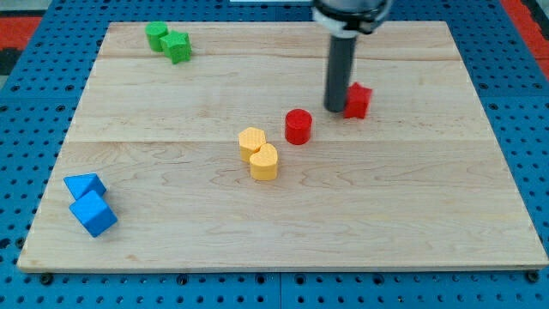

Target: Push the red star towards the center right side of the board

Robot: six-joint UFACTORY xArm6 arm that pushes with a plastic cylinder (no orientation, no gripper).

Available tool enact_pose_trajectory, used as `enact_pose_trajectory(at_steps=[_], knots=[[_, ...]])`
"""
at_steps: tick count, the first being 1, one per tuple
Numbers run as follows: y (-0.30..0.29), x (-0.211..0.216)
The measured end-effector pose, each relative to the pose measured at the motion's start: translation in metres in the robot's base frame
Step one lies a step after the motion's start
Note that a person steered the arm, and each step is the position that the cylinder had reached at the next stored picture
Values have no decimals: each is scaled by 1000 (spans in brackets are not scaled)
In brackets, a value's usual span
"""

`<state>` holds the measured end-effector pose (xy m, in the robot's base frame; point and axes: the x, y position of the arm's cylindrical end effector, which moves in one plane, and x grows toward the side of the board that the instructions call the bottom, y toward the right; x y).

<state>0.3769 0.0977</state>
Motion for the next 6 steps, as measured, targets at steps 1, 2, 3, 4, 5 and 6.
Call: enact_pose_trajectory(at_steps=[1, 2, 3, 4, 5, 6], knots=[[3, -17], [60, -20], [65, -25], [97, -57], [102, -44], [77, -13]])
